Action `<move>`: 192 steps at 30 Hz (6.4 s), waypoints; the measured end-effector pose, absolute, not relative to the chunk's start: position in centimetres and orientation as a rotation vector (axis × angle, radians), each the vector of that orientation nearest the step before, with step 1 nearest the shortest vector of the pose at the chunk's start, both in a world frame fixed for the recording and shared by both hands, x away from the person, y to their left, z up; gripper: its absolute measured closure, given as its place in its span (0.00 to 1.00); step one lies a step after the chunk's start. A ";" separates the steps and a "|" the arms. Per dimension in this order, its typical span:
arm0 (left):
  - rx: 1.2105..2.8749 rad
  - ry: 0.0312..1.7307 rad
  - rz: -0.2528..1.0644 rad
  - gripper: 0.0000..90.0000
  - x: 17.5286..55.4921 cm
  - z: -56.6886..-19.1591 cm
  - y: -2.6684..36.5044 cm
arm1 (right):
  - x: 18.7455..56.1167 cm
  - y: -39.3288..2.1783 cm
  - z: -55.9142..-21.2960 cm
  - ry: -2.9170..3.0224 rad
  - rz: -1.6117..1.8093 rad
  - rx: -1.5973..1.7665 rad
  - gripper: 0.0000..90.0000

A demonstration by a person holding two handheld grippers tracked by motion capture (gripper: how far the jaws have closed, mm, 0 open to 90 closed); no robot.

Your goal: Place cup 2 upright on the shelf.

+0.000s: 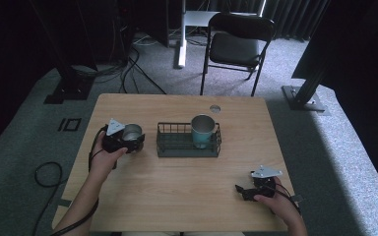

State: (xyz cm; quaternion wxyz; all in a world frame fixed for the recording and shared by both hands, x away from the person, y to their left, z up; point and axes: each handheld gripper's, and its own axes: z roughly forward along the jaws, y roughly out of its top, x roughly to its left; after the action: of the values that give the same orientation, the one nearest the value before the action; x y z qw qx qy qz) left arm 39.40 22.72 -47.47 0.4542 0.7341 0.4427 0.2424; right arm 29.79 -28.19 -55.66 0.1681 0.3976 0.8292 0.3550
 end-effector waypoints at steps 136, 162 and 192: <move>1.855 0.884 0.517 0.03 41.4 -46.4 10.5 | 29.8 -28.2 -55.7 2.359 1.010 1.130 0.12; 1.821 0.931 0.582 0.03 38.8 -46.0 15.6 | 29.8 -28.2 -55.7 2.358 1.010 1.128 0.12; 1.842 1.069 0.619 0.03 36.2 -48.1 22.4 | 29.8 -28.2 -55.7 2.359 1.010 1.131 0.12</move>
State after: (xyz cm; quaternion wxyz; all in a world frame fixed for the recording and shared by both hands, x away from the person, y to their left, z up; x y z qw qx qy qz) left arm 36.18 22.42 -48.10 0.4457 0.7435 0.4314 0.2499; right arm 29.79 -28.19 -55.67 0.1680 0.3976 0.8292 0.3551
